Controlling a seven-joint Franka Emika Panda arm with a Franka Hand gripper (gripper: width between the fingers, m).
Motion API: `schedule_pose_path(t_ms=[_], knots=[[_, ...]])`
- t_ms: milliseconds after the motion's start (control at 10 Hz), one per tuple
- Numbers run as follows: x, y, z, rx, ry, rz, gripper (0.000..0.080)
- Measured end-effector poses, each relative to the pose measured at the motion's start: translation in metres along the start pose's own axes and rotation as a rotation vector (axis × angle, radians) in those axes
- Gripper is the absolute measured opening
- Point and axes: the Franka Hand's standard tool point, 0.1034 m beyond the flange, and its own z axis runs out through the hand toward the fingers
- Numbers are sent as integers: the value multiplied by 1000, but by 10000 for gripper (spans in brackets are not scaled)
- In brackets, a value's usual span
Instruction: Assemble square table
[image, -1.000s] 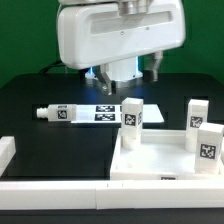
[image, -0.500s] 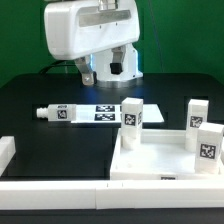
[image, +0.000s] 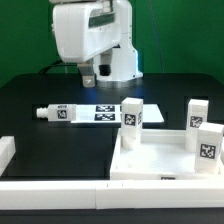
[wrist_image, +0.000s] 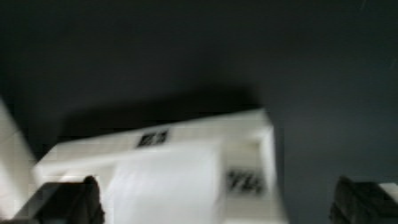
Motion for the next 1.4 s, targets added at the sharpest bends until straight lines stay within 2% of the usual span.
schedule_pose_path(t_ms=[100, 600, 700, 900, 1000, 1200, 1400], knots=[[-6, -6, 3, 15, -15, -33, 649], [-12, -7, 5, 20, -16, -40, 649], [-20, -16, 13, 20, -23, -46, 649], [-61, -55, 38, 16, -41, -79, 649], [-81, -70, 47, 35, -33, -74, 649], [-81, -67, 46, 35, -41, -50, 649], [-85, -72, 49, 40, -40, -51, 649]])
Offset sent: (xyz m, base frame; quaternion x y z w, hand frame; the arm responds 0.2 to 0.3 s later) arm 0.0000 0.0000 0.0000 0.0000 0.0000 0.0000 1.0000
